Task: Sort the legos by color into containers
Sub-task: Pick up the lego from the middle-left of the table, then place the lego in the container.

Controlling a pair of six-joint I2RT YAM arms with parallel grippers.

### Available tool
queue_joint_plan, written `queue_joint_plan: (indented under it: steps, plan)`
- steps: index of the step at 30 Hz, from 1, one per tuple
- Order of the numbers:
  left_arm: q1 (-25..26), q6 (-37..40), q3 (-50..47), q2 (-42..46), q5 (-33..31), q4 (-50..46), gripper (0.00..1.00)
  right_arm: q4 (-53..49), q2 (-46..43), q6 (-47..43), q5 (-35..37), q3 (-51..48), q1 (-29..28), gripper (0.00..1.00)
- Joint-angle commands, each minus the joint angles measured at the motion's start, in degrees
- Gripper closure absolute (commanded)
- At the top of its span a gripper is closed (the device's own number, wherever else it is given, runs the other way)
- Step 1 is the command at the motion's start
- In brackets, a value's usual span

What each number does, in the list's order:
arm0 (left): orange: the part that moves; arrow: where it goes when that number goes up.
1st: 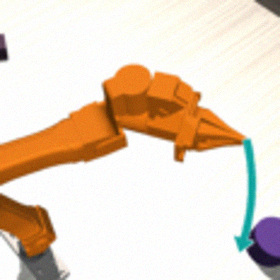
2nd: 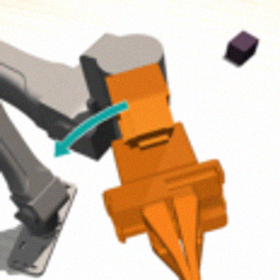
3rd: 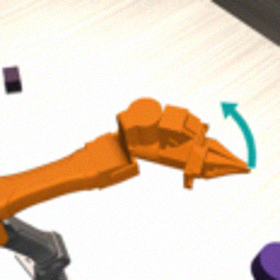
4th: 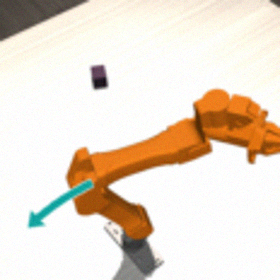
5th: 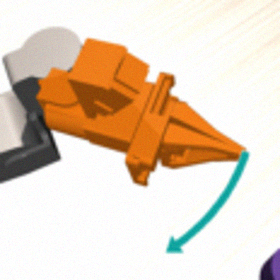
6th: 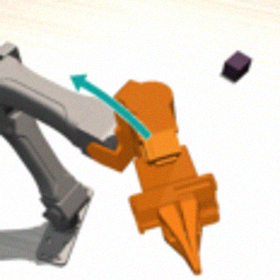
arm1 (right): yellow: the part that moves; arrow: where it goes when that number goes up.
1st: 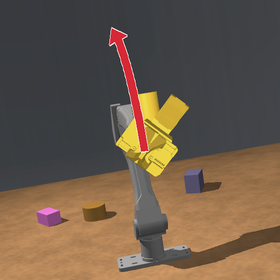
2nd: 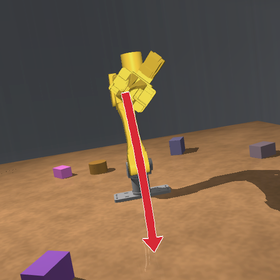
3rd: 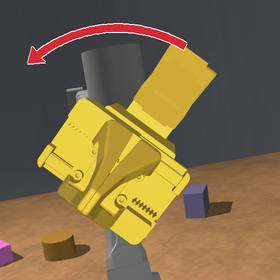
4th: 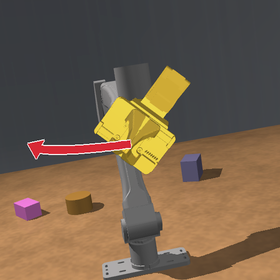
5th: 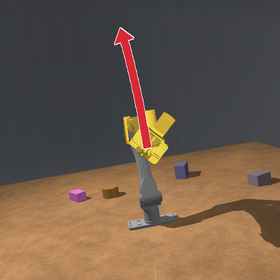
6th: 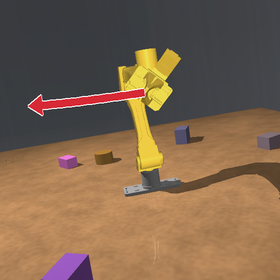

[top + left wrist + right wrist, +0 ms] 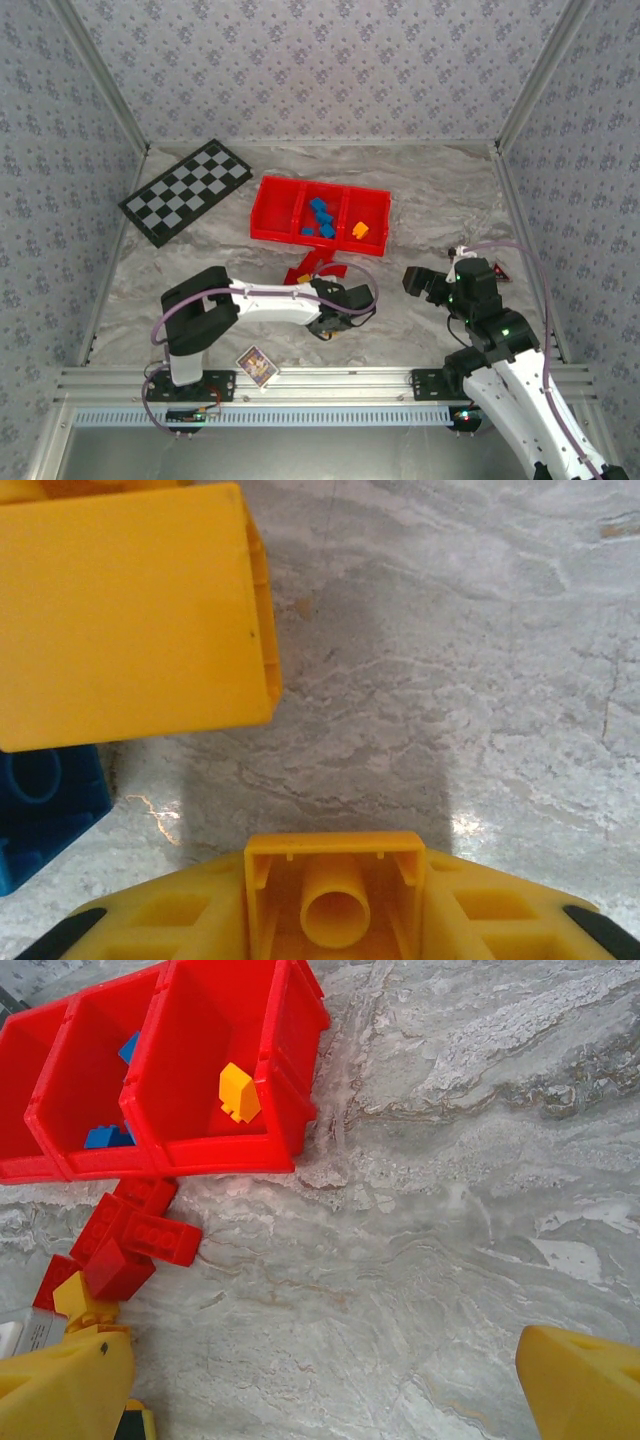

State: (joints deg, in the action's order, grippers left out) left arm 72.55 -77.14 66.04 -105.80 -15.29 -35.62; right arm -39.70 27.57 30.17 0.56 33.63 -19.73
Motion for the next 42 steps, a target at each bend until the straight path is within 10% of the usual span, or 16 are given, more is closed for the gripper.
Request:
queue_joint_plan:
  steps: [1, 16, 23, 42]
  plan:
    - [0.9, -1.8, -2.8, 1.6, -2.9, 3.3, 0.62, -1.7, -0.8, -0.3, -1.3, 0.9, 0.3, 0.00]
    - [1.0, 10.8, 7.1, 8.0, -17.0, -3.0, 0.75, -10.2, -3.3, -4.3, 5.6, 9.9, 2.0, 0.00]
    - [-7.3, 25.4, 17.1, 6.3, -16.7, -2.3, 0.74, -8.4, -3.7, -4.5, 6.0, 8.2, 2.0, 0.00]
    - [-19.5, 42.2, 41.8, -18.7, -11.2, 16.9, 0.78, -4.2, -4.9, -5.7, 1.8, 6.3, 4.2, 0.00]
